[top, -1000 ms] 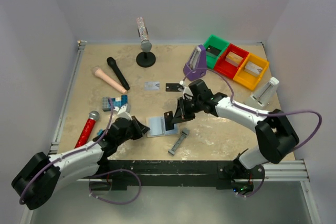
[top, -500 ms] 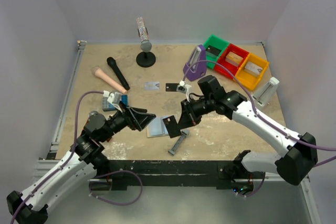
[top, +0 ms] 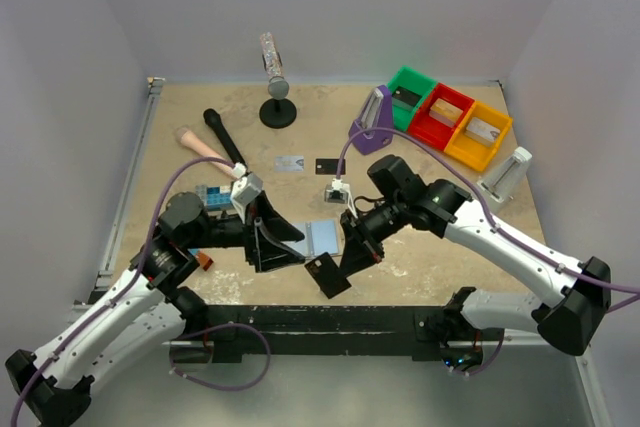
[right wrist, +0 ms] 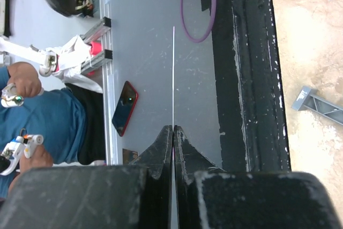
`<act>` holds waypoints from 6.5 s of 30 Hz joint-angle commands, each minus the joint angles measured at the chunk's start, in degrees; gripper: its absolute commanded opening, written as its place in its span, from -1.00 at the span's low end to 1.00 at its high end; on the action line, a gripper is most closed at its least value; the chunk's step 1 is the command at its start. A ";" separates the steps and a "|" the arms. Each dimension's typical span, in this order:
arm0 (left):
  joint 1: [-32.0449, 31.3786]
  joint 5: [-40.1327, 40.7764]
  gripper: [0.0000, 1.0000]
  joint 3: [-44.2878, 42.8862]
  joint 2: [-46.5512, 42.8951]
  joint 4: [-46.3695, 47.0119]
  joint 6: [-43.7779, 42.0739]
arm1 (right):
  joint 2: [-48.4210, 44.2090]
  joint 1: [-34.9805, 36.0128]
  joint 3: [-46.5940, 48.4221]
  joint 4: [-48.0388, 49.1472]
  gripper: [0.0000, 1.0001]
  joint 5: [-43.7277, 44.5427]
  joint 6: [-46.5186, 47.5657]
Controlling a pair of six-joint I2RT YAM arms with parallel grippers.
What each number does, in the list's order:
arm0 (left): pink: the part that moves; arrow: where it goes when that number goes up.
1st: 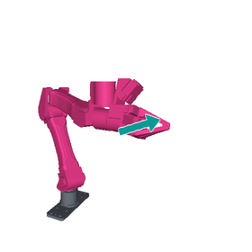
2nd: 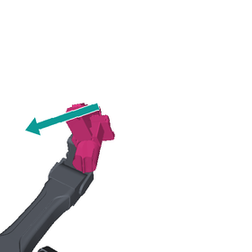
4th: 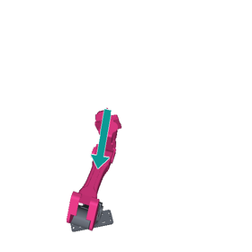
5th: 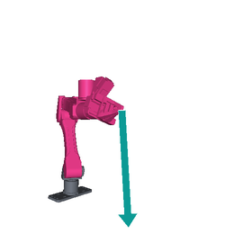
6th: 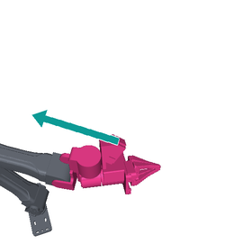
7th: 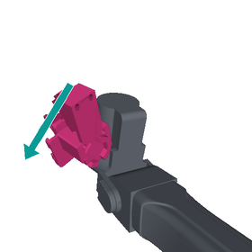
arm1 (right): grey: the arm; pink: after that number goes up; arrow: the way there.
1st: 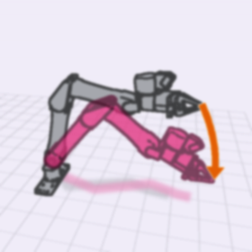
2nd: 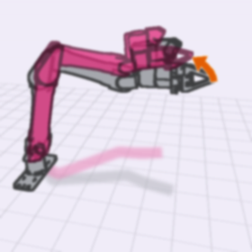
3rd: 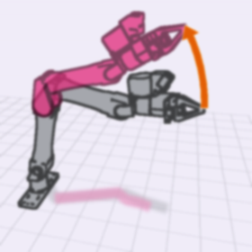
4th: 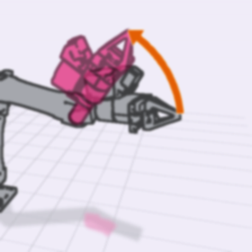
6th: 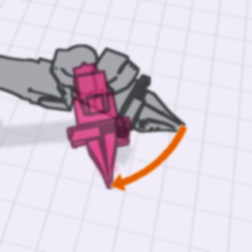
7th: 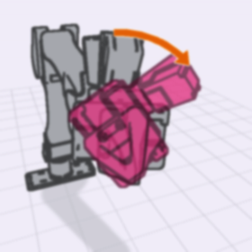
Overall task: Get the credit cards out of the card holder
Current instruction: Place the credit card at the center of the board, then remove the credit card from the card holder.
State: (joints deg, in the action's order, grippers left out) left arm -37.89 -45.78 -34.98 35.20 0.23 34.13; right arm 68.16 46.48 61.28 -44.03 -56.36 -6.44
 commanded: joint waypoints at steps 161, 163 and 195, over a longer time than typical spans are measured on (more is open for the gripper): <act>-5.88 65.03 0.39 9.12 15.63 -9.27 22.97 | -3.57 -0.33 -8.45 14.23 0.80 46.68 -20.37; -5.88 65.64 0.71 13.69 9.66 -10.34 27.11 | 0.89 -0.69 -7.76 15.11 0.65 47.74 -20.20; -5.62 54.31 0.33 23.74 3.20 4.69 21.60 | 25.62 -5.52 0.51 13.71 -0.98 45.29 -17.73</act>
State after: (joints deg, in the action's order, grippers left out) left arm -43.62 10.00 -8.05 35.29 -0.64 57.67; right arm 96.66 41.17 61.98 -32.18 -8.88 -24.45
